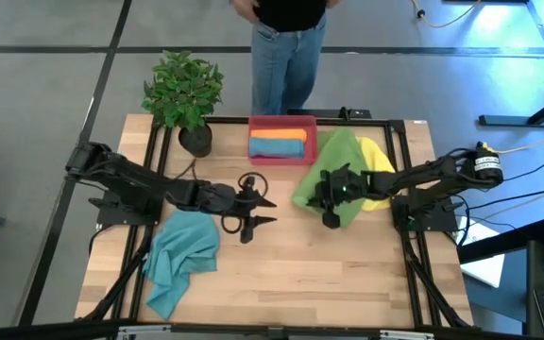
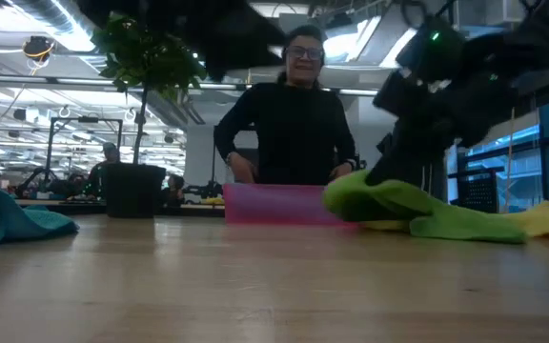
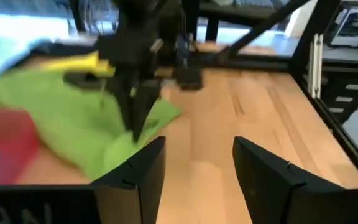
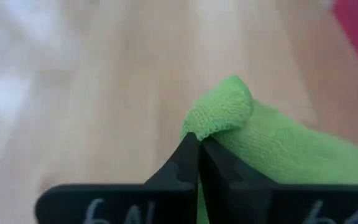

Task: Roll microfiber towels into tight, uniform cylinder then place into a basket
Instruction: Fold the green towel

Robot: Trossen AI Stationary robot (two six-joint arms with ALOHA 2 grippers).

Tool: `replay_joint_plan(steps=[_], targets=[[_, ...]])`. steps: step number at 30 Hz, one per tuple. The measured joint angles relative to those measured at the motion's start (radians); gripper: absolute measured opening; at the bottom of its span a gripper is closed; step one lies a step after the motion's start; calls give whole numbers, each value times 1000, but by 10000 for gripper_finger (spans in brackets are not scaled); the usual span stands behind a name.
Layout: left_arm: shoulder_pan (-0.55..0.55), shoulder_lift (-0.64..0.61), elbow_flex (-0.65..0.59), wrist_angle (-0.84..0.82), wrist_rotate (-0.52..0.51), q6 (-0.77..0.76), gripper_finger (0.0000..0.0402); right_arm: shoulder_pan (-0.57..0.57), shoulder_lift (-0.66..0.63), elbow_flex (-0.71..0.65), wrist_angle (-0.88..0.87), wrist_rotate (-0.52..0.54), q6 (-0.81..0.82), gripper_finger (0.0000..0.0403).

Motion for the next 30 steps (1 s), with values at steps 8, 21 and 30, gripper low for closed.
replay_joint_plan(steps=[8,21,30], targets=[[27,225,0,160,76,-107,174,257,0,0,39,243,-33,6],[91,531,224,275,213,-125,205,469,68,1,59,474,-85,7],[145,604,309,104,320,-256,205,477,141,2,101,476,-88,7]])
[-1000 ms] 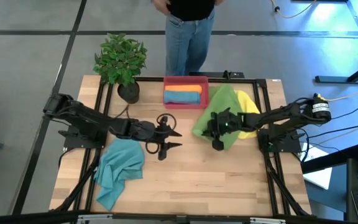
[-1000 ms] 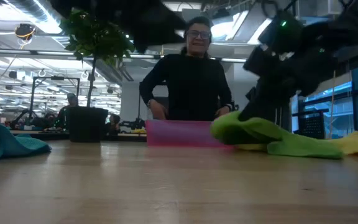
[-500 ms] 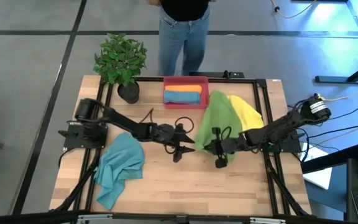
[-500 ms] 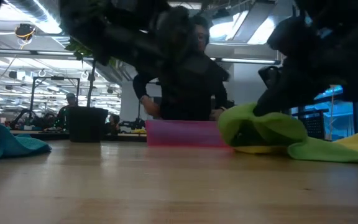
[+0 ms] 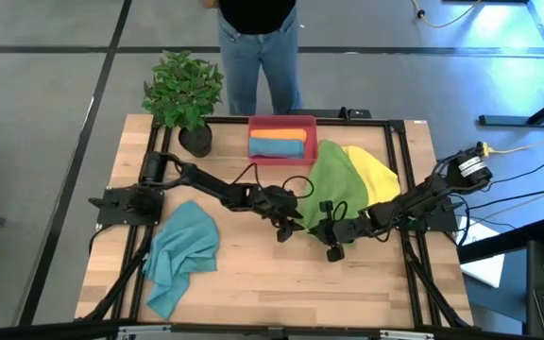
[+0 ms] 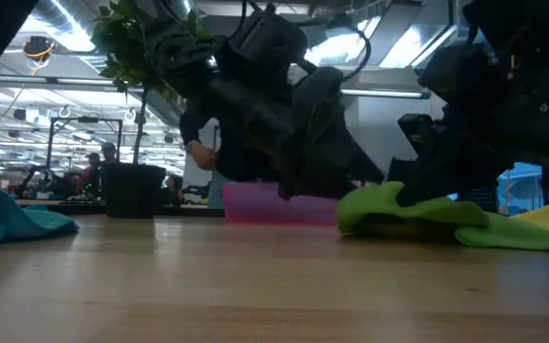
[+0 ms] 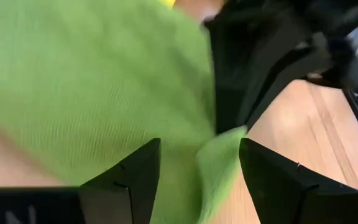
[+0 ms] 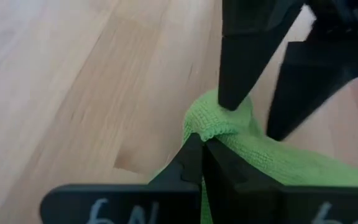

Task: Roll microfiber towels into tight, uniform cylinder then place into a basket
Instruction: Fold the green towel

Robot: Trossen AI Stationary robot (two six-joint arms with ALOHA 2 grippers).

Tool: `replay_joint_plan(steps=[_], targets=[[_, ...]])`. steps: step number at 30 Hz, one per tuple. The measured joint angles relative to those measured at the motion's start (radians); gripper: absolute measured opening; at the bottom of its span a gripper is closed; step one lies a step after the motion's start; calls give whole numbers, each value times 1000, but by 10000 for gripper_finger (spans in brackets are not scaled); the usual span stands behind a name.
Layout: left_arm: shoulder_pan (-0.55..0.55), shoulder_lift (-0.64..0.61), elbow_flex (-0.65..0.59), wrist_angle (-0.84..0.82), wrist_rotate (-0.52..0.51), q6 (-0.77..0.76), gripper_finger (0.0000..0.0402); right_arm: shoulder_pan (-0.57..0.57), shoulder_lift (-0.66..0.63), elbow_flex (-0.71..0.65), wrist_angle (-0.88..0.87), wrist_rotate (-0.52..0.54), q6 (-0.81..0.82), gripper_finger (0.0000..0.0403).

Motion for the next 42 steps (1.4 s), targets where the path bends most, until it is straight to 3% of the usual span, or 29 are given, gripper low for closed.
replay_joint_plan(steps=[16,21,26,31,35,42], targets=[[-17,-1,1,-8,41,-10,192,0,15,0,14,23,-2,7],[-27,-1,1,-7,39,87,130,0,15,0,25,20,-2,7],[-30,-1,1,-4,41,146,22,0,15,0,25,19,-12,7],[-36,-1,1,22,38,204,3,-2,7,0,38,20,62,11],[-45,-20,0,31,39,220,1,2,-47,0,-5,15,139,41],[-55,-119,0,29,-3,289,0,63,-236,1,-217,15,274,128]])
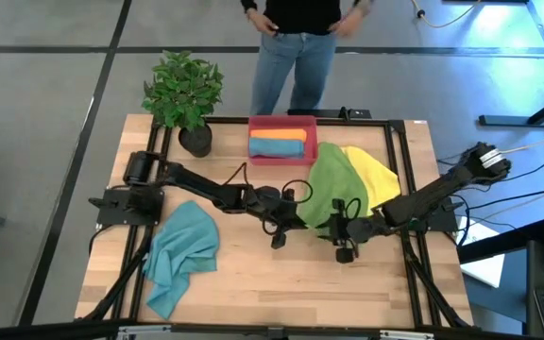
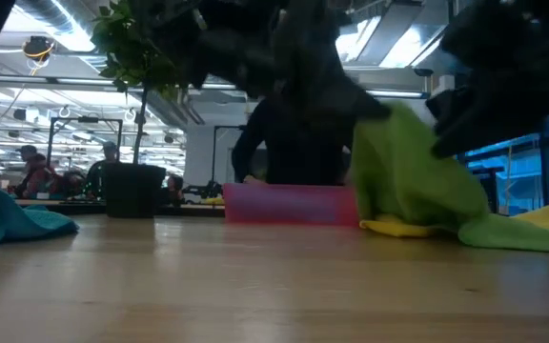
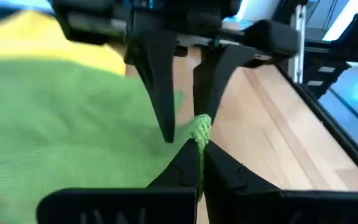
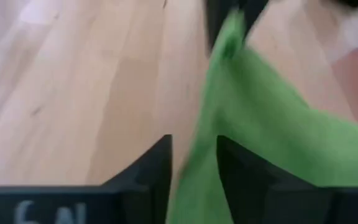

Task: Roll microfiber towels into tight, uniform cylinder then place into a basket
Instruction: Fold the green towel

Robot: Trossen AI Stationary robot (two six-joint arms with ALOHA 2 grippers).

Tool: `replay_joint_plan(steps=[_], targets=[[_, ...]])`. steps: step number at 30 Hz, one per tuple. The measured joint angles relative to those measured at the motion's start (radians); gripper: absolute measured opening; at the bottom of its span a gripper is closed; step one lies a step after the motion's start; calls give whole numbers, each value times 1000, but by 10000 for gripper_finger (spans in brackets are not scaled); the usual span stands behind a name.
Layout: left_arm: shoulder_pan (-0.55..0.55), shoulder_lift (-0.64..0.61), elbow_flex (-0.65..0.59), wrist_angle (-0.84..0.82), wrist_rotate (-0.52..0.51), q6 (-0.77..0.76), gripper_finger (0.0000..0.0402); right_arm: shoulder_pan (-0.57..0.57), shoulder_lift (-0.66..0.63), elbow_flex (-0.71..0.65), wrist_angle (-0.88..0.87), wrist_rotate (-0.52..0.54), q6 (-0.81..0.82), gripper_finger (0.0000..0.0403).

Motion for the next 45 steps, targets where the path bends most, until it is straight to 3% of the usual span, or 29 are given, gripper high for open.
replay_joint_plan(steps=[4,9,23,33,37,42,45], targets=[[3,-69,1,-8,-20,34,0,63,-76,0,-110,-19,100,166],[13,-114,0,-22,-22,50,0,176,-58,0,-198,-54,223,189],[37,-121,0,-109,-65,51,0,386,-10,-1,-451,-70,543,173],[49,-121,0,-117,-66,50,0,430,113,7,-460,-67,599,170],[49,-121,0,-117,-66,50,0,430,123,30,-515,-64,602,130],[51,-138,0,-117,-66,48,0,428,132,161,-861,33,623,17],[52,-177,0,-132,-71,50,0,427,129,290,-1027,127,646,11]])
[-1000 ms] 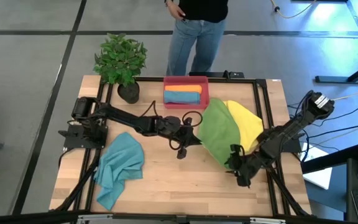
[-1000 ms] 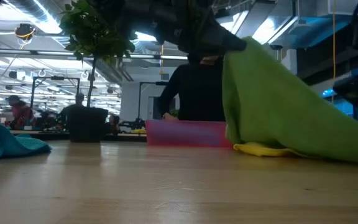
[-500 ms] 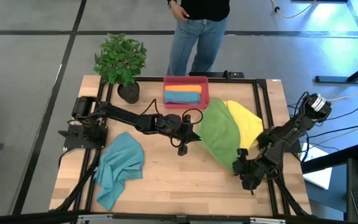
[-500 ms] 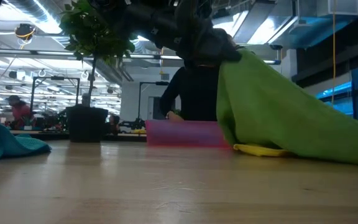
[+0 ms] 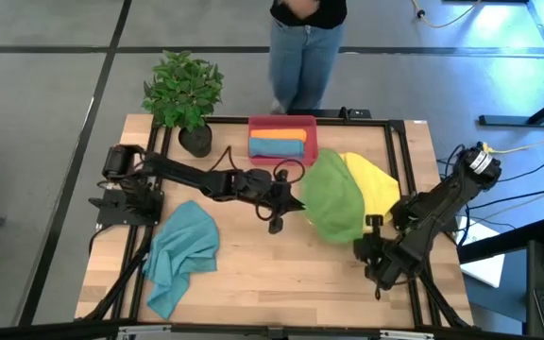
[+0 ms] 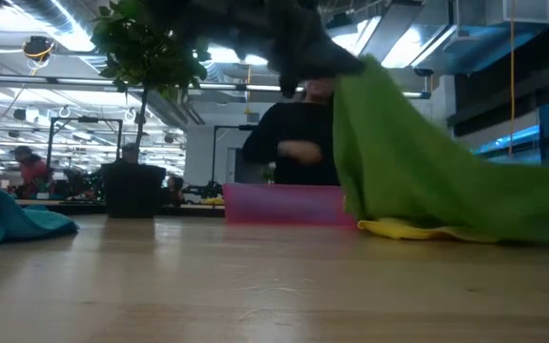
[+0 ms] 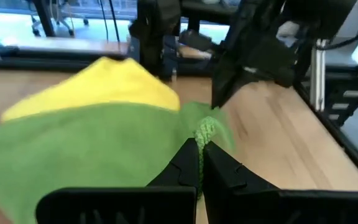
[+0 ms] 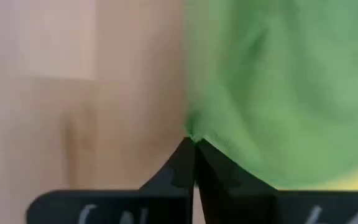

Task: Roll microfiber towels into tight, uniform cylinder then place into a basket
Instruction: Fold the green towel

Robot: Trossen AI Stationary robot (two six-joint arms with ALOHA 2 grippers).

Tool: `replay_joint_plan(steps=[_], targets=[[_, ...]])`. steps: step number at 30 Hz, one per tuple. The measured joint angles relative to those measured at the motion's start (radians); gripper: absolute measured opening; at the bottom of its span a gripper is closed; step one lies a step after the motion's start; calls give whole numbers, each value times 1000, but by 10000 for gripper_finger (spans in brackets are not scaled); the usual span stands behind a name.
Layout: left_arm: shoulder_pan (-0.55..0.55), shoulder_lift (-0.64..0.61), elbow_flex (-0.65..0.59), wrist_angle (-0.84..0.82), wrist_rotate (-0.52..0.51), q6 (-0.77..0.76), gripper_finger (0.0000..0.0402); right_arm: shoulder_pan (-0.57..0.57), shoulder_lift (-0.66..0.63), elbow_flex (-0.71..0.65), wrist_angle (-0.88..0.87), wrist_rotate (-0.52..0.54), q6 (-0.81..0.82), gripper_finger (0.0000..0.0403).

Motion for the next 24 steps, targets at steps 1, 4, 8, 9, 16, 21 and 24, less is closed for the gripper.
replay_joint_plan(steps=[1,4,8,9,16,21,24], targets=[[0,-12,1,6,-3,3,0,0,0,37,-76,22,0,9],[-1,-83,-1,-37,-27,39,0,-1,0,176,-229,124,7,5],[-16,-204,0,-92,-99,126,0,-1,0,354,-440,289,32,3],[-21,-236,1,-101,-120,149,0,-1,-2,401,-477,345,38,3],[-109,-476,1,-223,-251,272,0,-1,-4,680,-606,603,-50,2],[-209,-609,1,-300,-341,294,0,-1,-5,815,-551,676,-206,1],[-294,-655,1,-348,-388,293,0,-1,-5,861,-480,661,-281,1]])
